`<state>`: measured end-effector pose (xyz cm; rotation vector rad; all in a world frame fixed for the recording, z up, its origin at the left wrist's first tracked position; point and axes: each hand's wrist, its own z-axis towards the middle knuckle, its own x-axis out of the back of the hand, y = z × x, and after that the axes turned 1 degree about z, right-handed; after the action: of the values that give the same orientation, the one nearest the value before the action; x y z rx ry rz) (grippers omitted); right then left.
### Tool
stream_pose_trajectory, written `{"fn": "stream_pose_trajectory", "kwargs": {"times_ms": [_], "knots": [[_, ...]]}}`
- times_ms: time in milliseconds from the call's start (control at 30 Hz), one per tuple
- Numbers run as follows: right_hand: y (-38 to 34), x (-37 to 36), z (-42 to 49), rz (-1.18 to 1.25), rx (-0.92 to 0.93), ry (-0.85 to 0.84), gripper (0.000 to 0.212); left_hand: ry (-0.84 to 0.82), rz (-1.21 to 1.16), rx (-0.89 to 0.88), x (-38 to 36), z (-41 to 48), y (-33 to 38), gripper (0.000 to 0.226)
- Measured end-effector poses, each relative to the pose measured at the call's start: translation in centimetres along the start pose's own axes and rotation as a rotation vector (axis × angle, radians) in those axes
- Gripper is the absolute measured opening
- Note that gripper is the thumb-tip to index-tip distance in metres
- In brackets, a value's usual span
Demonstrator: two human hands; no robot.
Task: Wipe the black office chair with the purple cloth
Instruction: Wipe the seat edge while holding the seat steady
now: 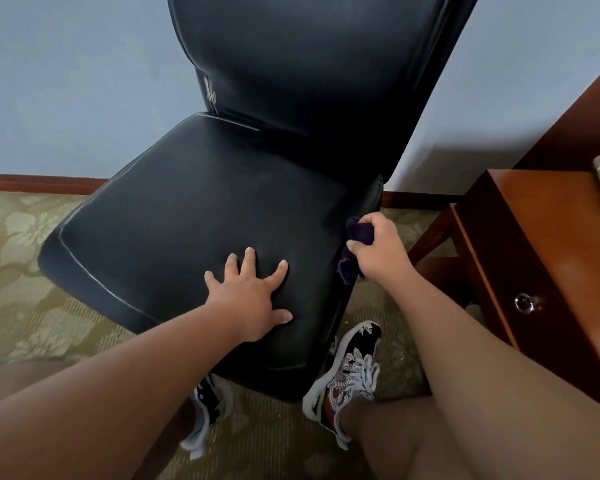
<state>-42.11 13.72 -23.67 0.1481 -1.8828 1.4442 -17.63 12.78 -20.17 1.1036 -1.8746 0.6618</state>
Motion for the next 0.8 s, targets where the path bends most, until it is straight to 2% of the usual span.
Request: {"fn": "stream_pose_trajectory", "kwargs": {"times_ms": [133, 367, 633, 800], "knots": [[-0.9, -0.2, 0.0, -0.060, -0.031, -0.113, 0.027, 0.016, 0.067, 0.011, -0.1, 0.1, 0.2, 0.085], [-1.9, -0.3, -6.2, -0.141, 0.017, -0.334, 0.021, 0.091, 0.128, 0.031, -0.4, 0.2, 0.6, 0.083], [-1.9, -0.4, -12.8, -0.286, 0.093, -0.418, 0.029, 0.122, 0.072, 0.072, -0.2, 0.8, 2.8, 0.084], [-1.6, -1.3, -15.7, -0.409, 0.206, -0.437, 0.033, 0.122, 0.055, 0.090, -0.1, 1.0, 3.2, 0.084]]}}
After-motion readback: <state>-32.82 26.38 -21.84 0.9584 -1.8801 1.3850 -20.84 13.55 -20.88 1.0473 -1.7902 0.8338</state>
